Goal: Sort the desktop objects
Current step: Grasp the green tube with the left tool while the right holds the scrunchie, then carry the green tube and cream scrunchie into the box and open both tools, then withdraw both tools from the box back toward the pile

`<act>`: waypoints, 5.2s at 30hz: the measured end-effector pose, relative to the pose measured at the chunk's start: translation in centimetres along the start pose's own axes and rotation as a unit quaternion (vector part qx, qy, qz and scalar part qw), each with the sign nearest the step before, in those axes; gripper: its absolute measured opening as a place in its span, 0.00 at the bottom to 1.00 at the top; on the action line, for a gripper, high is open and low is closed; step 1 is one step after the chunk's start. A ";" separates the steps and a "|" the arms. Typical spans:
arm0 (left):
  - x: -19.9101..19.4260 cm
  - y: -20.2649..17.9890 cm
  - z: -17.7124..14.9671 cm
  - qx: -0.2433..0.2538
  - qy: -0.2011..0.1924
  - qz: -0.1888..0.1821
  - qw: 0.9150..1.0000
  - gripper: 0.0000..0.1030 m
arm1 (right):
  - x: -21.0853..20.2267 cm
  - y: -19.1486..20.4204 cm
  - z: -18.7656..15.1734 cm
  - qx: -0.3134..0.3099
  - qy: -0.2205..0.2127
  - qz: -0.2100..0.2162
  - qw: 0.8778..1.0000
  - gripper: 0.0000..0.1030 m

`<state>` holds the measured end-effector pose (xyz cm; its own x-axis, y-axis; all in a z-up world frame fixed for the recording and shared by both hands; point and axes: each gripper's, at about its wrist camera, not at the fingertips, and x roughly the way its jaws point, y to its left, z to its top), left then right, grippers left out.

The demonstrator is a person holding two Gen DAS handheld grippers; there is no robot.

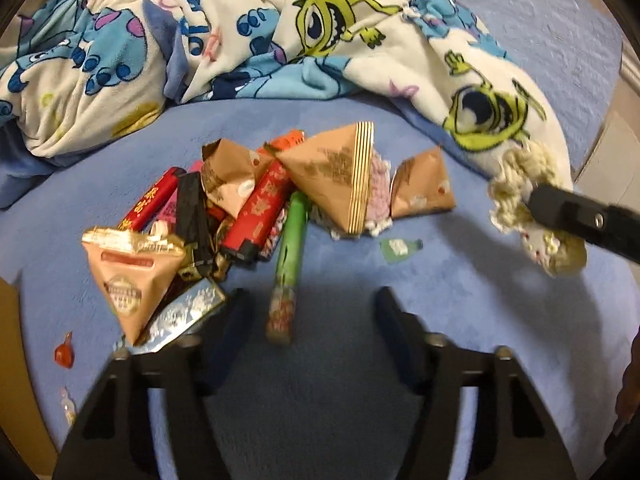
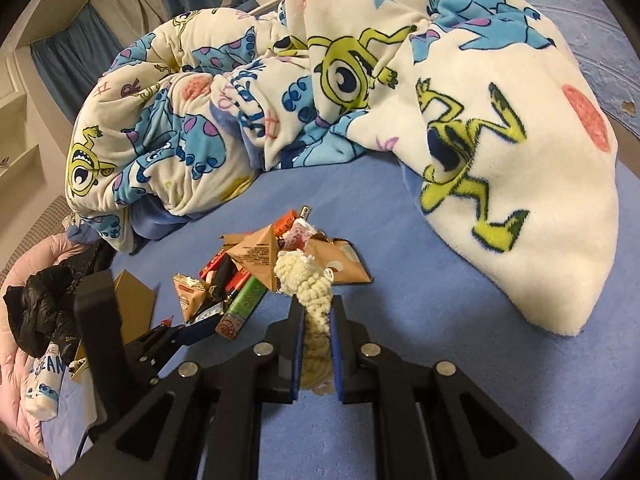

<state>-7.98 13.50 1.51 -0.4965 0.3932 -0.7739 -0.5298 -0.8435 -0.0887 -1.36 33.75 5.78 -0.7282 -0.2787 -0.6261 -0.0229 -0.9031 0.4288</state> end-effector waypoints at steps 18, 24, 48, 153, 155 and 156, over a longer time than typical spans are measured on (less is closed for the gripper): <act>-3.4 0.0 -0.3 -0.022 -0.028 0.000 0.999 0.10 | -1.3 0.3 0.6 -0.002 -0.016 0.005 1.000 0.11; -5.6 0.5 -0.1 -0.029 -0.045 0.016 0.998 0.10 | -0.8 2.2 0.1 -0.023 -0.006 0.013 1.000 0.11; -3.1 2.8 -1.7 -0.040 0.009 0.011 0.999 0.55 | 0.7 7.0 -1.2 -0.069 0.022 0.035 0.997 0.11; -20.8 22.2 -10.2 -0.249 -0.118 0.245 0.930 0.69 | 12.8 34.3 -5.5 -0.188 0.097 0.167 0.963 0.78; -20.7 21.4 -9.4 -0.238 -0.130 0.229 0.935 0.71 | 11.9 33.4 -4.8 -0.176 0.079 0.170 0.966 0.78; -20.6 21.1 -9.1 -0.236 -0.132 0.221 0.937 0.72 | 11.3 32.6 -4.3 -0.166 0.069 0.170 0.969 0.78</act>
<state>-2.70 -15.68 9.85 -0.7817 -0.0094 -0.6236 0.1010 -0.9886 -0.1117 -7.32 -0.21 9.86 -0.5560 -0.5988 -0.5764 0.4407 -0.8004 0.4064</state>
